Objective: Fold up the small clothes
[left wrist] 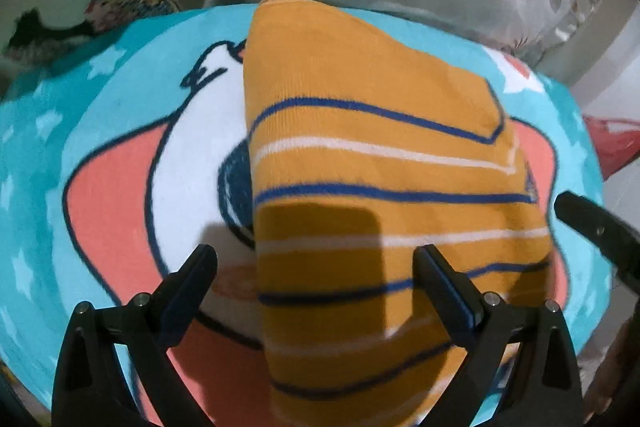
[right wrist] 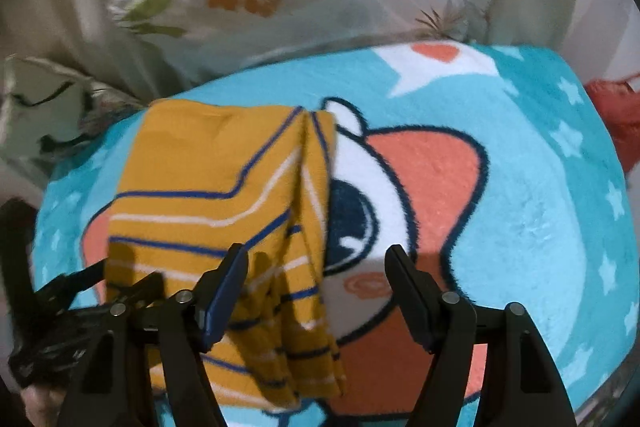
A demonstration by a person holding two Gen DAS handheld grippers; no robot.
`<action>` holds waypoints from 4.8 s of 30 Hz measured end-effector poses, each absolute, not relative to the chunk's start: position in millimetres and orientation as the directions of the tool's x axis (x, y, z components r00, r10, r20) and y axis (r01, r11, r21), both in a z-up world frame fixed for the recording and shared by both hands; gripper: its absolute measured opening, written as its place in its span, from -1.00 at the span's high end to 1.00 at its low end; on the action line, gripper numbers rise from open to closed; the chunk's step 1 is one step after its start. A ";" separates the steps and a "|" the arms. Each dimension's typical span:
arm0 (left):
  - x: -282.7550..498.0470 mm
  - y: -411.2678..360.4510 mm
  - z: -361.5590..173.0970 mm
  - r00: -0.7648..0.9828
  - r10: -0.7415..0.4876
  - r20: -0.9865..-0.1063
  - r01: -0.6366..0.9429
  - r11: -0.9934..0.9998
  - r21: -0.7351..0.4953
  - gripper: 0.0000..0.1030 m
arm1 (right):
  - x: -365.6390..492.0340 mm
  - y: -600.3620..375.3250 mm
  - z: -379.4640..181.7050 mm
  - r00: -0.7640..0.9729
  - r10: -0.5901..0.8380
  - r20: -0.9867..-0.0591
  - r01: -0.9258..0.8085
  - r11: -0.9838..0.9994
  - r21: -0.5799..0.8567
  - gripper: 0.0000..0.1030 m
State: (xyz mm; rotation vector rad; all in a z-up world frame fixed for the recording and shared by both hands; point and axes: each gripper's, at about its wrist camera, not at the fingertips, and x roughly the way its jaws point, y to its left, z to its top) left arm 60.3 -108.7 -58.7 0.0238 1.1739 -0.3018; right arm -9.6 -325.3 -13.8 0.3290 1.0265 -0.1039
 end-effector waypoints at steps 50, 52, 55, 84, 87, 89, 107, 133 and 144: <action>129.7 -84.9 -41.3 0.388 -0.239 -0.890 0.227 0.961 -0.159 -0.94 | 75.5 -313.3 -34.5 0.452 0.089 -0.887 0.250 0.942 0.222 0.29; 142.7 -82.5 -29.1 0.427 -0.241 -0.872 0.234 0.961 -0.151 -0.94 | 81.7 -314.0 -21.9 0.484 0.076 -0.872 0.261 0.938 0.227 0.28; 174.1 -87.6 -36.2 0.397 -0.233 -0.888 0.238 0.960 -0.145 -0.94 | 100.0 -312.2 -19.0 0.490 0.075 -0.869 0.271 0.934 0.233 0.28; 74.4 -70.0 -65.7 0.367 -0.249 -0.896 0.192 0.963 -0.190 -0.94 | 5.3 -314.0 -48.0 0.449 0.151 -0.881 0.318 0.894 0.316 -0.24; 52.3 -66.4 -65.8 0.372 -0.232 -0.899 0.160 0.970 -0.184 -0.94 | -7.9 -314.1 -48.6 0.443 0.165 -0.881 0.277 0.910 0.309 -0.27; 40.4 -67.9 -68.1 0.365 -0.218 -0.905 0.155 0.973 -0.172 -0.94 | -18.8 -314.2 -49.1 0.441 0.177 -0.880 0.243 0.920 0.306 -0.30; -78.0 -52.3 -63.5 0.405 -0.121 -0.906 0.096 0.991 -0.090 -0.94 | -125.8 -311.0 -77.4 0.358 0.107 -0.928 0.124 0.979 0.161 -0.40; -145.0 -37.7 28.0 0.743 -0.002 -0.670 0.038 0.999 0.039 -0.94 | -172.7 -294.0 -29.6 0.488 0.120 -0.864 0.121 0.971 0.204 -0.40; -148.9 -19.5 85.5 0.899 0.048 -0.435 -0.058 0.998 -0.010 -1.00 | -161.1 -282.1 17.1 0.615 0.018 -0.788 0.096 0.991 0.097 -0.41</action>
